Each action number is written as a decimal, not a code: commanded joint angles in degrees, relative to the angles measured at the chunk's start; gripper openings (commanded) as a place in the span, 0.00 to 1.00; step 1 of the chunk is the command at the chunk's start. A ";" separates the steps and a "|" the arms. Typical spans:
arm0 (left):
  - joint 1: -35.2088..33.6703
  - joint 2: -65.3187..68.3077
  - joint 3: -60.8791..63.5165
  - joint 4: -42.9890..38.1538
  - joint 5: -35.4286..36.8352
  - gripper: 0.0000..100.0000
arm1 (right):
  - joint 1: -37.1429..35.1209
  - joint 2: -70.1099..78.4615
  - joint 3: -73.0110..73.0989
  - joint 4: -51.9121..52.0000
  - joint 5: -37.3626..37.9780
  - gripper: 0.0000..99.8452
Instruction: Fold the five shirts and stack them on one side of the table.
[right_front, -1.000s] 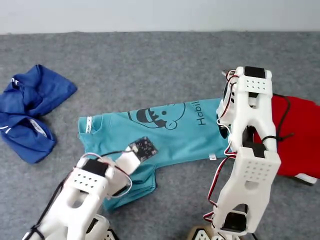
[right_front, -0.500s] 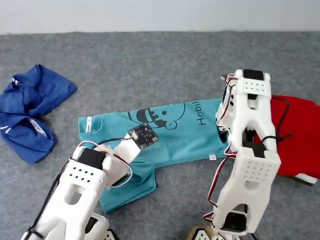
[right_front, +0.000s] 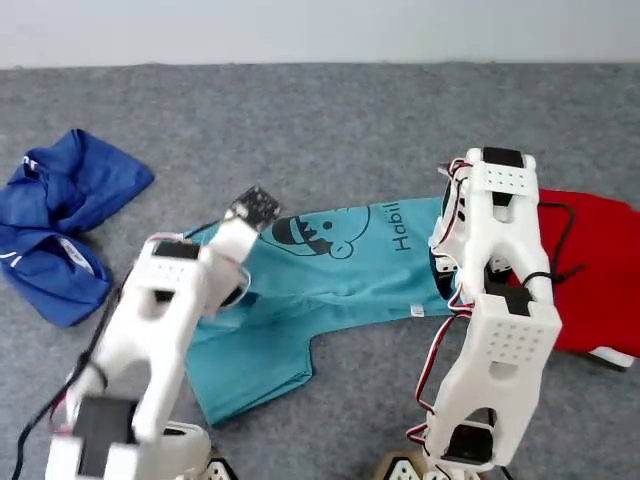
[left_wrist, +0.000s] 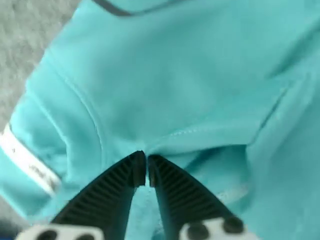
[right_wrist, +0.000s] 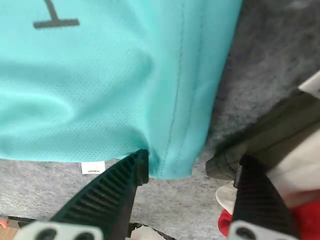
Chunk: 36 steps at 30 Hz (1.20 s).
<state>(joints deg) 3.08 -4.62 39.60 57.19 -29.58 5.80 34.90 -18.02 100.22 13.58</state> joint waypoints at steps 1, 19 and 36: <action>-0.18 7.12 -10.42 3.25 -0.44 0.01 | 0.22 -3.47 0.09 0.04 0.44 0.28; 5.80 12.13 -22.02 18.81 -0.79 0.02 | -0.48 -3.47 12.75 -10.51 0.97 0.28; 5.71 20.48 -22.37 8.88 -0.62 0.02 | 2.33 -4.00 13.27 -13.23 5.71 0.28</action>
<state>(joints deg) 8.53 14.20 19.12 67.65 -29.85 7.74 31.65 -5.10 88.26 17.98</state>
